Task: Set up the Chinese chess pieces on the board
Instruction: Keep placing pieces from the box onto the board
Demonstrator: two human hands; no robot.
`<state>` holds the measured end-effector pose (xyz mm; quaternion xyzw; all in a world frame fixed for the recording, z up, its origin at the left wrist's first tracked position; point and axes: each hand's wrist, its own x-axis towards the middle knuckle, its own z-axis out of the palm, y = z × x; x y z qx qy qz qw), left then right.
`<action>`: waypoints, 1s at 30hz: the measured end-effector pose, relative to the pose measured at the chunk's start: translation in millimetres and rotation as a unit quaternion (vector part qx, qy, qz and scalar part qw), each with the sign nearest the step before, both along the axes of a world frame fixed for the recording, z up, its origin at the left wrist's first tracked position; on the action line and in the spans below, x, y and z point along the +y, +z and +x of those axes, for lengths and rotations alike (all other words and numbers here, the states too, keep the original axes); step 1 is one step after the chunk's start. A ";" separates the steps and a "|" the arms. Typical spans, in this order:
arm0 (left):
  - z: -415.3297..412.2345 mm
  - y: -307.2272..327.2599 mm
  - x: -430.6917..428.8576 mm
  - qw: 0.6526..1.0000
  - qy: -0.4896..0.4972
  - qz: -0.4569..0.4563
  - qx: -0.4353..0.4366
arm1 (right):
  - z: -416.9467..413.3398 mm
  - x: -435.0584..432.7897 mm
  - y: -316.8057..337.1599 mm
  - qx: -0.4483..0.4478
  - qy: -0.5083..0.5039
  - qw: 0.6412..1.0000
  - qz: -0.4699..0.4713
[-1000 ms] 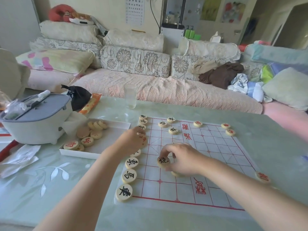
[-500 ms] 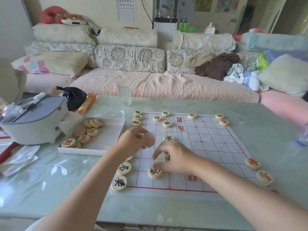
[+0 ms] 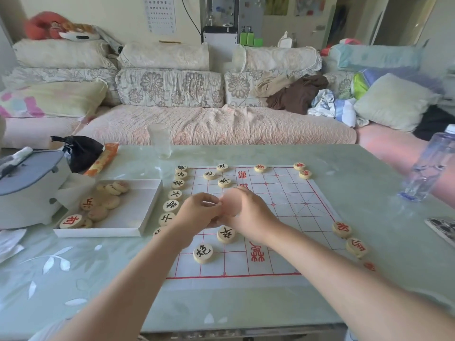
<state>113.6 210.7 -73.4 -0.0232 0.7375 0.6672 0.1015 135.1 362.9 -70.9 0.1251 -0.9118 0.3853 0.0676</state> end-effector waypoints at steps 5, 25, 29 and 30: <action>2.9 0.0 20.6 0.999 -0.036 -0.024 0.020 | 8.1 27.2 -1.5 0.035 0.011 0.999 0.022; 30.9 -47.5 81.1 0.743 -0.310 -0.501 0.317 | 62.3 168.4 -17.8 -0.113 -0.119 0.968 0.188; 33.1 -48.5 80.4 0.746 -0.307 -0.499 0.315 | 72.7 170.2 -21.3 -0.100 -0.117 0.967 0.201; 33.8 -48.4 80.5 0.749 -0.307 -0.497 0.314 | 74.3 170.5 -22.1 -0.104 -0.110 0.966 0.209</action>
